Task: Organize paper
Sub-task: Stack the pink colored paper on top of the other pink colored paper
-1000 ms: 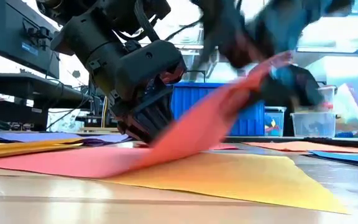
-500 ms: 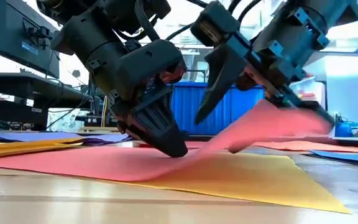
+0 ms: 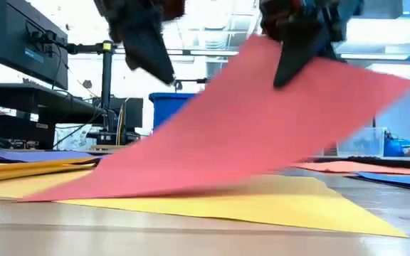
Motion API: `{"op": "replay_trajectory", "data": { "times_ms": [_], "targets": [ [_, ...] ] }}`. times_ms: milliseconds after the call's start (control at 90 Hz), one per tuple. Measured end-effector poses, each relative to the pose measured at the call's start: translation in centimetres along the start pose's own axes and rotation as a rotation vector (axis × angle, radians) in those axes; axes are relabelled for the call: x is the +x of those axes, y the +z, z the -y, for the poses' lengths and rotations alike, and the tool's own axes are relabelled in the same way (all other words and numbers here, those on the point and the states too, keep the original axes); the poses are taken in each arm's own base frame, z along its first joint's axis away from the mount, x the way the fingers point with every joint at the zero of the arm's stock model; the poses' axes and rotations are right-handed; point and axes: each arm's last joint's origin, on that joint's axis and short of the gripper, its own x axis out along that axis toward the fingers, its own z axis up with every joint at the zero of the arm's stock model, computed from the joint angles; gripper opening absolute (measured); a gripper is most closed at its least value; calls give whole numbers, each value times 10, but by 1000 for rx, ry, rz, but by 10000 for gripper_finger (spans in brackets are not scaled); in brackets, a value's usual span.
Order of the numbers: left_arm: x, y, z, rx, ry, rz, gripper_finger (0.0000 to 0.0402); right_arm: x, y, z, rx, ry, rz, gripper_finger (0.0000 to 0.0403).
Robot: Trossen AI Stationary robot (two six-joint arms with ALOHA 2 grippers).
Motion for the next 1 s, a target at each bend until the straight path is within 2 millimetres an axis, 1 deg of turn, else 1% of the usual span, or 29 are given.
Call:
{"op": "replay_trajectory", "data": {
  "times_ms": [100,222,333,411,478,522,589,667,733,833,933,1000],
  "targets": [
    [-38,5,-31,-26,64,-7,93,-20,37,40,-95,-26,8,0],
    [-74,4,-72,-73,157,7,93,-30,82,94,-191,-4,15,0],
    [-94,2,-109,-92,258,16,93,-35,120,139,-305,-58,59,0],
    [-102,1,-132,-104,326,26,93,-39,147,164,-458,-102,91,0],
    [-105,2,-149,-102,373,36,93,-39,170,177,-598,-134,109,0],
    [-106,2,-159,-96,401,30,93,-36,185,182,-674,-149,117,0],
    [-105,2,-171,-80,431,20,93,-25,207,189,-759,-164,122,0],
    [-102,1,-182,-75,452,-9,93,-9,226,197,-792,-164,74,0],
    [-100,-1,-188,-88,458,-29,93,7,235,201,-813,-146,-20,0],
    [-96,-2,-193,-116,461,-48,93,29,241,209,-840,-106,-172,0],
    [-95,-1,-194,-127,461,-42,93,48,248,215,-829,-92,-221,0],
    [-95,0,-194,-148,465,-22,93,56,251,215,-851,-88,-224,0]
  ]
}}
